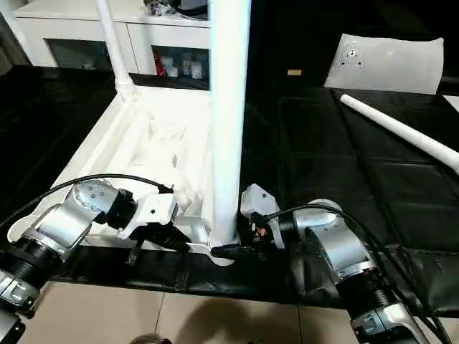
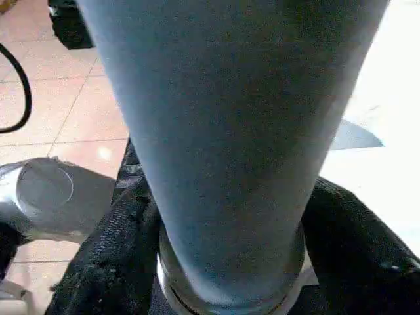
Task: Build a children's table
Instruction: Rotate leg to tighten
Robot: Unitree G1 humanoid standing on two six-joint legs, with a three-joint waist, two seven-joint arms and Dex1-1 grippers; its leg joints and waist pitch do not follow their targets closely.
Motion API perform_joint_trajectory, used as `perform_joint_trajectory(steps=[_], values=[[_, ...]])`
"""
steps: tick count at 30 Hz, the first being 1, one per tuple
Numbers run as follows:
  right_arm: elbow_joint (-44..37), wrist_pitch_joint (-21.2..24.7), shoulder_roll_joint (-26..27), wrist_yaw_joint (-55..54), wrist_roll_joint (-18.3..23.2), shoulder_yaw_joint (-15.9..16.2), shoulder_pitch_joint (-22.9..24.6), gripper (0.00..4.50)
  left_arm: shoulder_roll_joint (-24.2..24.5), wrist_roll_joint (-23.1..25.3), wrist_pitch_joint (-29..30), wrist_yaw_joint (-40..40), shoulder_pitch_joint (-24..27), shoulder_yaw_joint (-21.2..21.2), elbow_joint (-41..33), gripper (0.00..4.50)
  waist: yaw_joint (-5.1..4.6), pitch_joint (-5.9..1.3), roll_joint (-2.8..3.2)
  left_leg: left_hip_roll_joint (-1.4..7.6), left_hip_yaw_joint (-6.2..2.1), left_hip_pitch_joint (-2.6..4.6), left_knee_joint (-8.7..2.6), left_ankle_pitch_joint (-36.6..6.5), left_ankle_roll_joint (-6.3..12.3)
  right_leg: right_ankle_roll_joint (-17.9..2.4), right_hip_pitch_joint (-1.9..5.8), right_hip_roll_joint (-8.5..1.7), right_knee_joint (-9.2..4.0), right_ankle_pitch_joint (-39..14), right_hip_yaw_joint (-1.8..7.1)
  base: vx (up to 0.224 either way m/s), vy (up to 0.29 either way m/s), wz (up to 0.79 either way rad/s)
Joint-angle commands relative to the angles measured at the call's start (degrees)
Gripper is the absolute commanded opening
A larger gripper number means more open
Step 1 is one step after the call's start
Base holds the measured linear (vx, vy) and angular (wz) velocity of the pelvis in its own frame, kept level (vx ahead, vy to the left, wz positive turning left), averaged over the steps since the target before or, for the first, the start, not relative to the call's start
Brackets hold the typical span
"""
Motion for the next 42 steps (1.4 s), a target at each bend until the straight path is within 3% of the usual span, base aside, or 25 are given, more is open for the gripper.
perform_joint_trajectory(steps=[1, 7, 10, 11, 16, 17, 20, 24, 25, 26, 27, 30, 35, 38, 41, 42], values=[[-0.8, 0.7, 0.2, 0.2, 0.8, 0.2, 0.6, 2.86, -0.3, 0.8, -0.7, -1.1, -0.5, -1.5, -0.4, 0.00, -0.27, -3.58, -0.61, 1.83, 0.21, 0.13, -3.46, -11.1, 2.88, -9.8, 3.14, -4.08, -4.06, -16.6, 2.58, 0.000, 0.000, 0.00], [-3.5, 4.4, 2.2, -3.2, 2.0, -0.2, 2.9, 2.63, -2.2, 0.6, 3.6, 4.5, 0.0, 0.7, -0.6, 0.00, -0.25, -3.39, -0.47, 1.91, 0.21, 0.30, -3.59, -12.0, 2.53, -9.4, 2.99, -4.09, -4.28, -18.3, 2.64, 0.000, 0.000, 0.00], [-5.7, 7.5, 6.5, -11.7, 1.7, -1.6, 5.2, 2.62, -5.9, -1.4, 11.0, 12.4, 0.8, 4.8, -2.3, 0.00, -0.50, -3.00, -0.02, 1.68, 0.06, 0.71, -3.87, -15.7, 1.13, -8.2, 2.79, -4.09, -4.87, -23.9, 2.55, 0.000, 0.000, 0.00], [-6.0, 8.0, 7.3, -13.5, 1.5, -1.8, 5.5, 2.62, -6.6, -1.7, 12.3, 13.8, 1.0, 5.5, -2.7, 0.00, -0.64, -2.95, -0.14, 1.55, -0.05, 0.83, -3.89, -16.7, 0.65, -7.3, 2.71, -4.20, -5.25, -26.6, 2.42, 0.000, 0.000, 0.00], [-6.4, 14.2, 15.0, -28.0, -0.3, -4.4, 6.1, 2.61, -14.0, -0.6, 21.8, 28.1, 1.5, 9.5, -3.8, 0.00, -2.39, -2.84, -0.18, 1.14, -0.45, 0.23, -4.02, -17.7, -0.23, -4.9, 2.85, -3.98, -5.73, -30.4, 2.03, 0.000, 0.000, 0.00], [-6.4, 14.9, 15.8, -29.5, -0.6, -4.6, 6.1, 2.61, -14.9, -0.4, 22.8, 29.6, 1.5, 9.9, -3.9, 0.00, -2.85, -2.85, -0.20, 1.02, -0.52, 0.54, -3.80, -18.4, -0.15, -4.7, 2.56, -4.03, -6.08, -31.7, 1.90, 0.000, 0.000, 0.00], [-5.4, 18.6, 19.9, -38.0, -2.8, -5.7, 5.2, 2.61, -20.0, 1.3, 26.2, 39.3, 0.9, 12.3, -3.6, 0.00, -3.69, -2.94, -0.29, 0.84, -0.45, 0.39, -3.61, -17.9, 0.79, -4.8, 2.48, -3.85, -6.22, -30.6, 1.99, 0.000, 0.000, 0.00], [-3.4, 20.6, 22.4, -44.3, -4.7, -7.0, 3.6, 2.61, -23.2, 2.5, 27.3, 45.3, -0.1, 13.3, -3.0, 0.00, -3.90, -3.09, -0.26, 0.79, -0.40, 0.20, -3.57, -16.7, 1.52, -4.9, 2.47, -3.72, -6.15, -28.6, 2.10, 0.000, 0.000, 0.00], [-3.0, 19.9, 22.8, -45.2, -5.1, -7.3, 3.3, 2.61, -23.9, 2.8, 27.6, 45.8, -0.7, 13.3, -2.8, 0.00, -3.99, -3.08, -0.32, 0.75, -0.38, 0.09, -3.58, -16.7, 1.65, -4.8, 2.54, -3.66, -6.15, -28.4, 2.10, 0.000, 0.000, 0.00], [-3.0, 19.5, 23.0, -45.5, -5.3, -7.4, 3.3, 3.17, -24.2, 2.8, 27.8, 46.0, -1.0, 13.3, -2.7, 0.00, -3.84, -3.13, -0.22, 0.80, -0.32, 0.15, -3.58, -16.3, 1.78, -4.8, 2.45, -3.76, -6.19, -27.8, 2.21, 0.000, 0.000, 0.00], [-3.1, 19.6, 23.2, -46.0, -5.3, -7.8, 3.3, 3.31, -24.2, 2.9, 27.5, 45.8, -1.1, 13.0, -2.7, 0.00, -3.80, -3.17, -0.31, 0.77, -0.31, 0.09, -3.58, -15.9, 2.01, -4.8, 2.57, -3.71, -6.09, -26.8, 2.23, 0.000, 0.000, 0.00], [-4.1, 19.0, 23.2, -46.7, -5.1, -8.9, 3.5, 3.40, -23.2, 3.0, 26.4, 43.6, -1.2, 11.7, -3.3, 0.00, -3.84, -3.22, -0.16, 0.79, -0.36, -0.29, -3.77, -14.9, 2.22, -4.9, 2.88, -3.72, -5.93, -25.5, 2.21, 0.000, 0.000, 0.00], [-6.5, 15.8, 20.5, -43.3, -4.4, -9.2, 4.5, 3.98, -19.5, 2.8, 23.2, 38.1, 0.3, 9.9, -4.2, 0.00, -3.67, -3.53, 0.04, 0.91, -0.30, -0.48, -3.67, -12.7, 2.55, -5.4, 3.07, -3.78, -5.64, -22.1, 2.40, 0.000, 0.000, 0.00], [-7.5, 13.5, 18.4, -39.9, -3.4, -9.1, 5.2, 4.23, -17.4, 2.7, 21.2, 35.3, 0.8, 9.3, -4.3, 0.00, -3.76, -3.61, 0.00, 1.12, -0.17, -0.54, -3.57, -11.1, 2.83, -8.0, 3.29, -3.67, -4.91, -15.9, 2.46, 0.000, 0.000, 0.00], [-8.5, 11.3, 15.1, -35.1, -3.0, -8.5, 5.9, 4.40, -14.9, 2.4, 19.2, 31.6, 1.2, 8.7, -4.0, 0.00, -3.63, -3.59, 0.10, 1.16, -0.13, -0.59, -3.52, -11.1, 3.30, -8.8, 3.49, -3.70, -4.73, -14.5, 2.49, 0.000, 0.000, 0.00], [-9.0, 9.3, 11.7, -29.9, -2.4, -8.2, 6.3, 4.40, -12.2, 1.8, 16.1, 26.8, 1.5, 7.7, -3.9, 0.00, -3.63, -3.53, -0.24, 1.21, -0.07, -0.56, -3.54, -10.9, 3.49, -9.1, 3.43, -3.77, -4.67, -14.6, 2.50, 0.000, 0.000, 0.00]])
